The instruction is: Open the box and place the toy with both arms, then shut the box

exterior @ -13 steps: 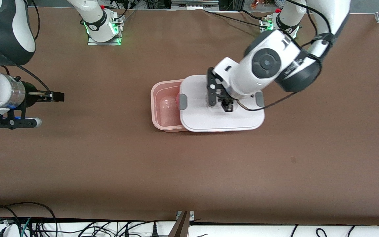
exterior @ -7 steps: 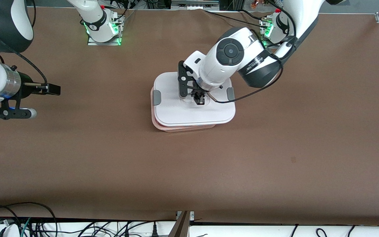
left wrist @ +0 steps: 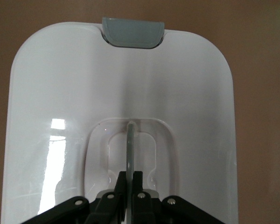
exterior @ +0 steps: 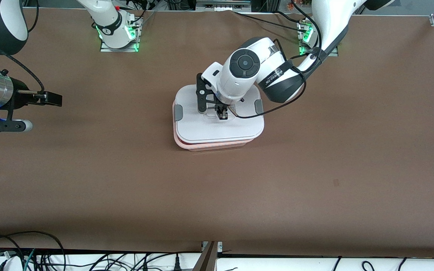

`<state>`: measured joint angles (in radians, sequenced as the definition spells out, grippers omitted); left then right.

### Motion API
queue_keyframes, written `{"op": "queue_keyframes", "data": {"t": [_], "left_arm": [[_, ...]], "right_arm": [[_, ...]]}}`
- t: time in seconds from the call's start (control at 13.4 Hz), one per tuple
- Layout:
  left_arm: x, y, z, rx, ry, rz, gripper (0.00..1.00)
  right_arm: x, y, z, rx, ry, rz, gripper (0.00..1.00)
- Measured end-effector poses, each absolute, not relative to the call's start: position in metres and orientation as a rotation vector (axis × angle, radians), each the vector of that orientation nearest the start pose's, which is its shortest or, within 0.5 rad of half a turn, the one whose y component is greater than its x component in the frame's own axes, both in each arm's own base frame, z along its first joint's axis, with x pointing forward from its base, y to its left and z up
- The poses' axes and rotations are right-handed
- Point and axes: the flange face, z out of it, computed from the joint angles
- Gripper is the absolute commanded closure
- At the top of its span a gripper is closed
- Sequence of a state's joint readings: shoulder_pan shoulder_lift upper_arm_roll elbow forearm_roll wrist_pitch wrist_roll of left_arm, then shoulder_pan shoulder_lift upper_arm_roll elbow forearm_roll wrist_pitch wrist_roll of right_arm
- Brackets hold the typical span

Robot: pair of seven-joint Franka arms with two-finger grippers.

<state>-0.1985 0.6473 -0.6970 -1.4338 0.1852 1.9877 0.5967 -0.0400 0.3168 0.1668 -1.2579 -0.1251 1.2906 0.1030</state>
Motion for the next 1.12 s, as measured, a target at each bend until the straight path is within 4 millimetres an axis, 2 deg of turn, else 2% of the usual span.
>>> {"op": "queue_keyframes", "data": {"t": [0.3, 0.74, 1.12], "left_arm": [[0.523, -0.479, 0.372, -2.520, 2.216, -0.013, 1.00], [0.519, -0.486, 0.368, -2.512, 2.222, -0.016, 1.00], [0.521, -0.488, 0.365, -2.518, 2.201, -0.053, 1.00]], "right_arm": [[0.615, 0.040, 0.563, -3.216, 0.006, 0.436, 0.00], [0.615, 0.038, 0.562, -3.216, 0.010, 0.433, 0.00], [0.616, 0.024, 0.562, -3.218, 0.045, 0.436, 0.00]]}}
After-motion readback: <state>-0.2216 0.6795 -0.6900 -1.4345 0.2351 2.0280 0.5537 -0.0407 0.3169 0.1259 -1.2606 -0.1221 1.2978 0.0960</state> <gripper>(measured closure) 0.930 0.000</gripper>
